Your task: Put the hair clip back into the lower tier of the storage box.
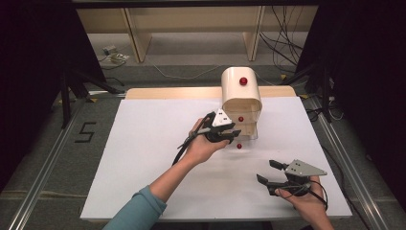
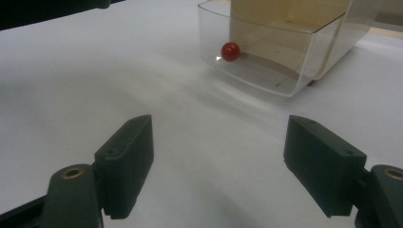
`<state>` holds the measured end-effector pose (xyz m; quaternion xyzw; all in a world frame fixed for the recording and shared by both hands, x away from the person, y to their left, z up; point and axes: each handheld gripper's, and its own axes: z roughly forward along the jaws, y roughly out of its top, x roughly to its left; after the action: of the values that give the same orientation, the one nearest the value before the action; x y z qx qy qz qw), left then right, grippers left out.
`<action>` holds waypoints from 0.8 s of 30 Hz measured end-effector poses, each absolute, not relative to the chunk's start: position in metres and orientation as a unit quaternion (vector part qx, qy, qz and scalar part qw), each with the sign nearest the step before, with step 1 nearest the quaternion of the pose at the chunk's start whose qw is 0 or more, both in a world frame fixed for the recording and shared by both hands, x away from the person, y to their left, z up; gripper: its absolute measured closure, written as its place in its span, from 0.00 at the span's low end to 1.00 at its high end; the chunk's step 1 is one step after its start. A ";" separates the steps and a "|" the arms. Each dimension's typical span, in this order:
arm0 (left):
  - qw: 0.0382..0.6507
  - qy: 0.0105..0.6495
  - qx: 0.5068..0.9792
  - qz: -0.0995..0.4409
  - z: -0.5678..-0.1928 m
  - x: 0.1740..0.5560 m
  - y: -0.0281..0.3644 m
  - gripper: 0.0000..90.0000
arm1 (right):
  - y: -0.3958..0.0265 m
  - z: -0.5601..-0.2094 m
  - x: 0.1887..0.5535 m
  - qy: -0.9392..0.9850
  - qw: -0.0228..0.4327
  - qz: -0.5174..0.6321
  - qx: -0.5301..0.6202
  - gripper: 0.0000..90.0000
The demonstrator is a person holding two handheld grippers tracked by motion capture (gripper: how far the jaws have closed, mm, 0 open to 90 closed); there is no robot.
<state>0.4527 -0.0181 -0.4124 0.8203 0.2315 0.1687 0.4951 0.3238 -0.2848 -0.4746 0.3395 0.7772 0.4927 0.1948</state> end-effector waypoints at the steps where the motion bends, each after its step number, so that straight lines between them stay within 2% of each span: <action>1: 0.495 0.231 0.820 0.169 -0.412 0.453 -0.018 0.71 | -0.285 -0.474 0.324 0.777 0.195 0.493 0.339 0.29; 24: 0.495 0.227 0.822 0.166 -0.409 0.455 -0.027 0.71 | -0.284 -0.474 0.324 0.778 0.196 0.495 0.335 0.29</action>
<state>0.4552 -0.0271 -0.4092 0.8221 0.2267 0.1660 0.4952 0.3236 -0.2837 -0.4741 0.3345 0.7778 0.4945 0.1964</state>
